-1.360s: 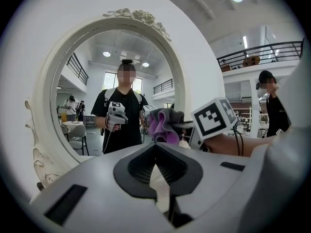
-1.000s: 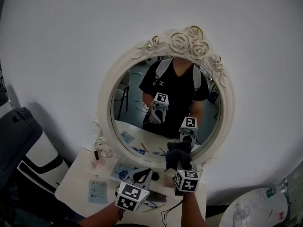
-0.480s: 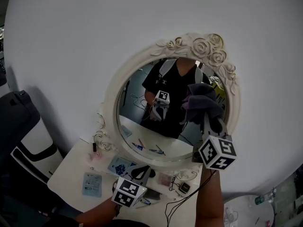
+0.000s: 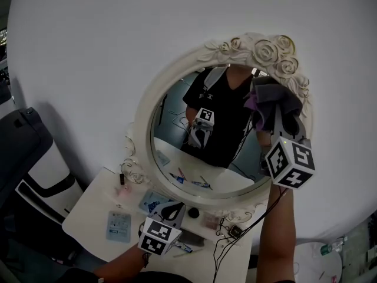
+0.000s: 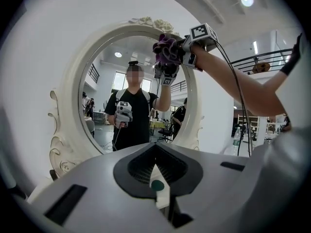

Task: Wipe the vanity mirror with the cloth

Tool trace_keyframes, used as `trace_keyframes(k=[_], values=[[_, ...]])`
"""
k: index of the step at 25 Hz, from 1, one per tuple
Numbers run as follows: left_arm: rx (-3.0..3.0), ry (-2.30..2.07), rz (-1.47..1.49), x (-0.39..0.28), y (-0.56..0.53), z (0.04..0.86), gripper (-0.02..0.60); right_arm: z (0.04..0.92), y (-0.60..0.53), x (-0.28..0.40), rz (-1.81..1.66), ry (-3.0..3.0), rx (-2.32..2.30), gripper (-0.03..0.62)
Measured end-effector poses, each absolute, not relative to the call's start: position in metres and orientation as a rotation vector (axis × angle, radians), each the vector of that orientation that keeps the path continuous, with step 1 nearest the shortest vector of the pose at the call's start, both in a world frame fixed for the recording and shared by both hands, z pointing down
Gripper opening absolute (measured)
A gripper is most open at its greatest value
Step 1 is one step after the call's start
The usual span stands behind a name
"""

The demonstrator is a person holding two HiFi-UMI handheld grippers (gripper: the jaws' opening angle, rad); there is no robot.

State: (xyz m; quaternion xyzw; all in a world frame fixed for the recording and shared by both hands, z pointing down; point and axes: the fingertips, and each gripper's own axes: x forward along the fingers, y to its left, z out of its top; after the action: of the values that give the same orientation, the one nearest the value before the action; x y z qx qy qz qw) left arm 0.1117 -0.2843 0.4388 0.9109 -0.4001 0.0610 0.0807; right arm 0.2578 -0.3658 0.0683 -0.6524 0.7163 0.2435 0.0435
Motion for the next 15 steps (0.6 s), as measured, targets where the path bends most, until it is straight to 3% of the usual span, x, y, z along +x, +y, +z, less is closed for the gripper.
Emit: trace_keyframes(k=[15], values=[[2.728, -1.144, 0.227, 0.134, -0.299, 0.452, 0.000, 0.154, -0.366, 0.259, 0.701, 2.226, -1.991, 0.041]])
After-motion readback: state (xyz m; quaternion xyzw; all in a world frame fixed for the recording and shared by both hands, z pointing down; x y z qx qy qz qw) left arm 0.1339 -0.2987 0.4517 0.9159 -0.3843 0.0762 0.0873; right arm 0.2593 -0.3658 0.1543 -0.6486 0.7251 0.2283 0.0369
